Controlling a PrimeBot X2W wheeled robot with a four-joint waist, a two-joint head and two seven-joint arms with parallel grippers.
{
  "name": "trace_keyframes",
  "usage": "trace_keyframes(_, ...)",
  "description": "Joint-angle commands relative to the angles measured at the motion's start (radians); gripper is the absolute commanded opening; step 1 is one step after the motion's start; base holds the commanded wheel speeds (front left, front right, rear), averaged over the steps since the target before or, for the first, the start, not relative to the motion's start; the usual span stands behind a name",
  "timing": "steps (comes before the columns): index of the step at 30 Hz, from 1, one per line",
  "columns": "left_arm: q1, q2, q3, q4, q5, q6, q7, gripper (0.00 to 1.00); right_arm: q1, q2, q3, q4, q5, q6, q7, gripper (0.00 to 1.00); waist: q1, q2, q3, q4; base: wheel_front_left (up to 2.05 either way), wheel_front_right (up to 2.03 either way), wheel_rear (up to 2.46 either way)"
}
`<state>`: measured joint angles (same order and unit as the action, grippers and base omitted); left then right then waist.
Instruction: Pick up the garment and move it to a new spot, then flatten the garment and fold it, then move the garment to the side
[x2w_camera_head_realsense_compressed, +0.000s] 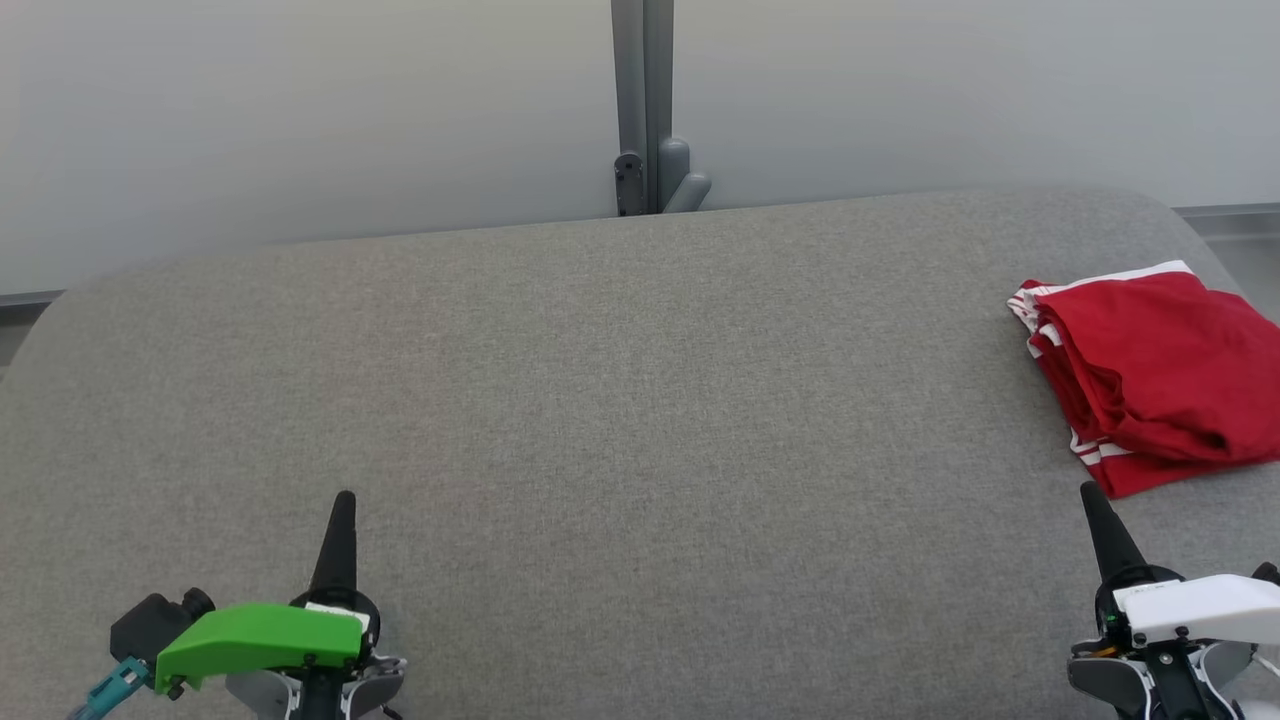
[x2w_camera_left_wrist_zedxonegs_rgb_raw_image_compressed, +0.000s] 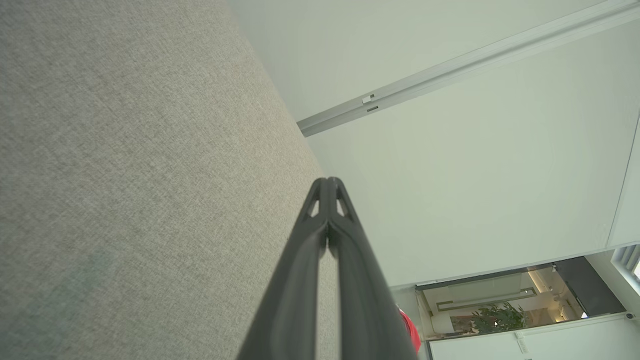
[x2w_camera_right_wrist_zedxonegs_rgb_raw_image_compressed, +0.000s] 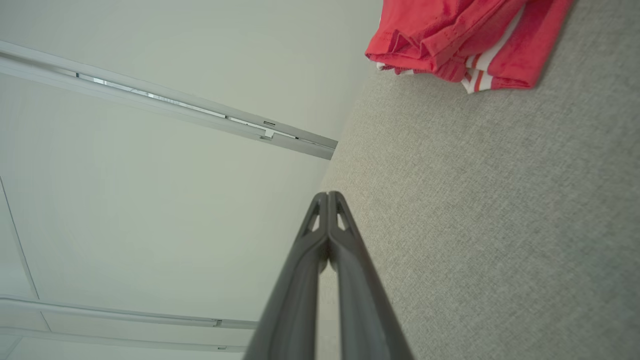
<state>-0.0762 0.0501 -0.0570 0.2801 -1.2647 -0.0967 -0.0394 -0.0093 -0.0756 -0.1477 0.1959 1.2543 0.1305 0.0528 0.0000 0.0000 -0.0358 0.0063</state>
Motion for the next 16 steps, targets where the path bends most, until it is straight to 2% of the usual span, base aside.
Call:
trace_keyframes(1,-0.028,0.002,0.006,-0.002,-0.029,-0.008,0.005,0.00,-0.022,-0.003,-0.008,-0.003,0.026,0.000,0.009,0.00,0.0000,0.0000,0.001,0.000,0.00,0.00,0.00)
trace_keyframes(16,-0.065,0.002,0.013,0.016,-0.158,-0.020,0.032,0.00,-0.046,0.002,-0.042,0.012,0.154,0.000,0.053,0.00,0.0000,0.0000,0.015,-0.002,0.00,0.00,0.00)
